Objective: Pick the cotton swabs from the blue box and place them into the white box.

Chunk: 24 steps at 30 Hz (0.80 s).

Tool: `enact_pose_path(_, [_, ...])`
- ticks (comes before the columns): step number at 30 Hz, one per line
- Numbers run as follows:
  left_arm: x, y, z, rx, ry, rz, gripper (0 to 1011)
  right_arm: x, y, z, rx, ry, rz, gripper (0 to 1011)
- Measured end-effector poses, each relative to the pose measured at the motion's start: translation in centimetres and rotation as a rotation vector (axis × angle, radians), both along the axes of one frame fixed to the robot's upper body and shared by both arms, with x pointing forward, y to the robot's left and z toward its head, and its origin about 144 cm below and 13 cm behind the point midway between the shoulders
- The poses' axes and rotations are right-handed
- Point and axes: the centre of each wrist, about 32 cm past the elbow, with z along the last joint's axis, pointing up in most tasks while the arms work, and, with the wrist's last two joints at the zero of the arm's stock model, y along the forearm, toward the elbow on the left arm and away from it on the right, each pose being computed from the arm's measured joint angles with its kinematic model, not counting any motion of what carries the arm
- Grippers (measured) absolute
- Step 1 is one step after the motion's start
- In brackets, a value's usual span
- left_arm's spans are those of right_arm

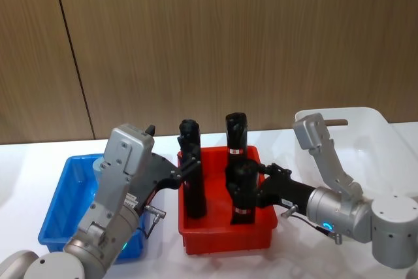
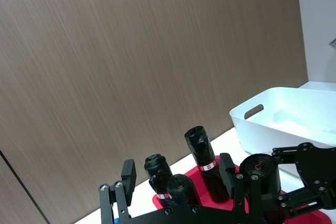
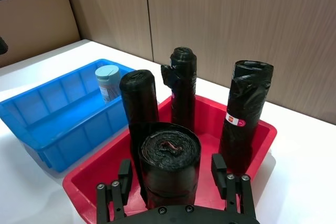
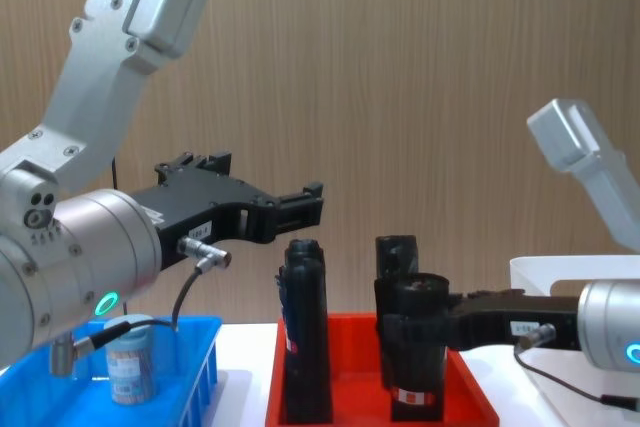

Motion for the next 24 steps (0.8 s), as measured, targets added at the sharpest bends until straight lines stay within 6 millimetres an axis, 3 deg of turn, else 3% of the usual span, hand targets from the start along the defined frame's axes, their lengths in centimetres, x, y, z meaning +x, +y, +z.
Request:
enact_pose_path(15, [0.0, 0.0, 0.0, 0.0, 0.0, 0.0, 1004, 0.6, 1.0, 0.3, -0.001, 0.011, 0.009, 579])
enact_pose_path(24, [0.0, 0.0, 0.0, 0.0, 0.0, 0.0, 1004, 0.6, 1.2, 0.7, 0.007, 0.006, 0.013, 548])
